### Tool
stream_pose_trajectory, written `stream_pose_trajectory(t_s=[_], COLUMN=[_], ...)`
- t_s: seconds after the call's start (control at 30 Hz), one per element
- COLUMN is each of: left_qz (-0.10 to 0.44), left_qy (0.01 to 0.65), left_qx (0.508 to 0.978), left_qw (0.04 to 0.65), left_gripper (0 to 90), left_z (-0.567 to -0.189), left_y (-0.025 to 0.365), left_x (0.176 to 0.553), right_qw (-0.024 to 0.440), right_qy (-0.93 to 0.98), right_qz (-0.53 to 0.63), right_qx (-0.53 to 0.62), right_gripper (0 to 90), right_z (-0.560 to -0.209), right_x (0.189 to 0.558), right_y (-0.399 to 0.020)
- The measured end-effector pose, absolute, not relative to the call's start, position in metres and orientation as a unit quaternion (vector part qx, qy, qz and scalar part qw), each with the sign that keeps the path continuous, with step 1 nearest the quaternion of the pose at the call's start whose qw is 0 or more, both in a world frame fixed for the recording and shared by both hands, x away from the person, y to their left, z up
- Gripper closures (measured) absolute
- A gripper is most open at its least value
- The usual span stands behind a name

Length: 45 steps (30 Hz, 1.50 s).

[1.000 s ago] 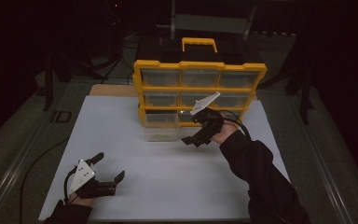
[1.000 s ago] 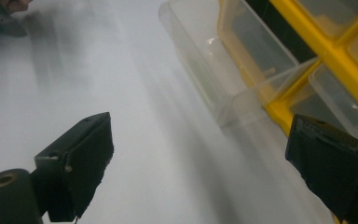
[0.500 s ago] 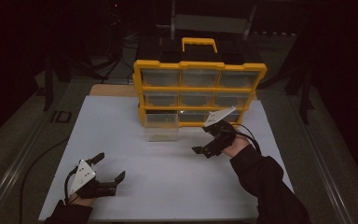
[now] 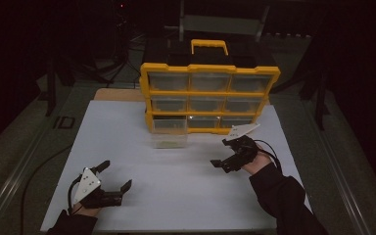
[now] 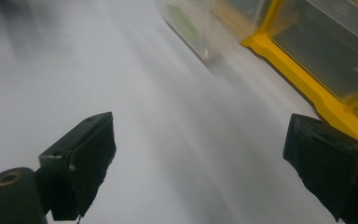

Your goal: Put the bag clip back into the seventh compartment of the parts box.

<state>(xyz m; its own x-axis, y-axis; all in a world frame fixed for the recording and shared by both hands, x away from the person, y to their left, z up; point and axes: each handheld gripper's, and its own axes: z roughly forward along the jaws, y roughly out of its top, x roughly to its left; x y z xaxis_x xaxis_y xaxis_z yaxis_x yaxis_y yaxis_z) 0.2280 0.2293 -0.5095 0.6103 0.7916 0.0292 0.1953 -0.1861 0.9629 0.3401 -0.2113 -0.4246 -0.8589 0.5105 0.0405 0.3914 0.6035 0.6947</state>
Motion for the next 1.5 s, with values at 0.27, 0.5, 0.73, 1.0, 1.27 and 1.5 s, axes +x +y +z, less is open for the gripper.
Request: stream_pose_trajectory(t_s=[0.27,0.5,0.73,1.0,1.27,1.5], left_qz=[0.278,0.278,0.278,0.279,0.279,0.279], left_qy=[0.343,0.342,0.343,0.343,0.343,0.343], left_qx=[0.718,0.719,0.719,0.719,0.719,0.720], left_qw=[0.538,0.537,0.537,0.536,0.536,0.535], left_gripper=[1.0,1.1,1.0,1.0,1.0,1.0], left_z=[-0.509,-0.509,-0.509,-0.509,-0.509,-0.510], left_y=[0.229,0.228,0.228,0.228,0.228,0.228], left_x=[0.228,0.228,0.228,0.228,0.228,0.228], right_qw=[0.086,0.082,0.104,0.117,0.125,0.137], right_qy=[0.880,0.874,0.857,0.843,0.829,0.825], right_qz=[0.375,0.381,0.398,0.415,0.428,0.428], right_qx=[0.277,0.291,0.310,0.320,0.336,0.344], right_gripper=[9.0,9.0,9.0,9.0,9.0,9.0], right_z=[-0.444,-0.455,-0.466,-0.473,-0.482,-0.490], right_x=[0.326,0.316,0.305,0.293,0.282,0.272], right_y=[-0.228,-0.240,-0.255,-0.270,-0.281,-0.289])
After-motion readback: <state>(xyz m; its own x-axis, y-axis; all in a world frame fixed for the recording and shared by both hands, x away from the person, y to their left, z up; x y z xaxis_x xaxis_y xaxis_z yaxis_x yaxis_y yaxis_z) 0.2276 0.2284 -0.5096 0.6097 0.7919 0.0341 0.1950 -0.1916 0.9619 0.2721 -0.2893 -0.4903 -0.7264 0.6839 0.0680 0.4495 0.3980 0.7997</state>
